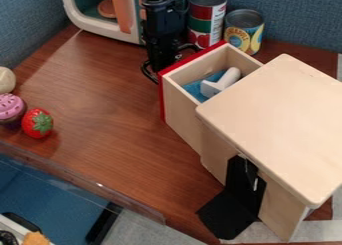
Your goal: Open the drawer
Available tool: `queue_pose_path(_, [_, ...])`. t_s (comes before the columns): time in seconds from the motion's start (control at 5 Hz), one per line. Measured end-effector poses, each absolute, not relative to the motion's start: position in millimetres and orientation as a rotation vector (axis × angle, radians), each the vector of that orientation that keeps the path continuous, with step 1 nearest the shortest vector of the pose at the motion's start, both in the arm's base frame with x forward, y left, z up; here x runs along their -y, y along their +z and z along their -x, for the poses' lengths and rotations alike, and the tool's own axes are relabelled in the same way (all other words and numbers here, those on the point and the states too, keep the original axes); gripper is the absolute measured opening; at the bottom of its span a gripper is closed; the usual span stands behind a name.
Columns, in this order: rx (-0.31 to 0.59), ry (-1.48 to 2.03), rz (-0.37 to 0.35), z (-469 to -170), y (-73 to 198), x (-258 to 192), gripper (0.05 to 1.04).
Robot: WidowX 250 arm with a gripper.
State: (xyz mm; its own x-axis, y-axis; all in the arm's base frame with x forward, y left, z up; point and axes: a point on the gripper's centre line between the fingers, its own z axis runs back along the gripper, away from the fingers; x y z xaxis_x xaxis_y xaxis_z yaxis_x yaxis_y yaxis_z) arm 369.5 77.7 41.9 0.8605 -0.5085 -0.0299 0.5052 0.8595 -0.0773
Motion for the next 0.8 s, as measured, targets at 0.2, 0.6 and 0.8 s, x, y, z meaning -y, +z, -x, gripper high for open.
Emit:
queue_pose_path(0.2, [-0.049, -0.534, 0.062, -370.4, 43.2, -78.6, 0.134])
queue_pose_path(0.6, [-0.06, -0.54, 0.046, -369.9, 43.6, -82.4, 0.134])
queue_pose_path(0.8, [-0.057, -0.538, 0.039, -372.5, 48.1, -84.9, 0.134])
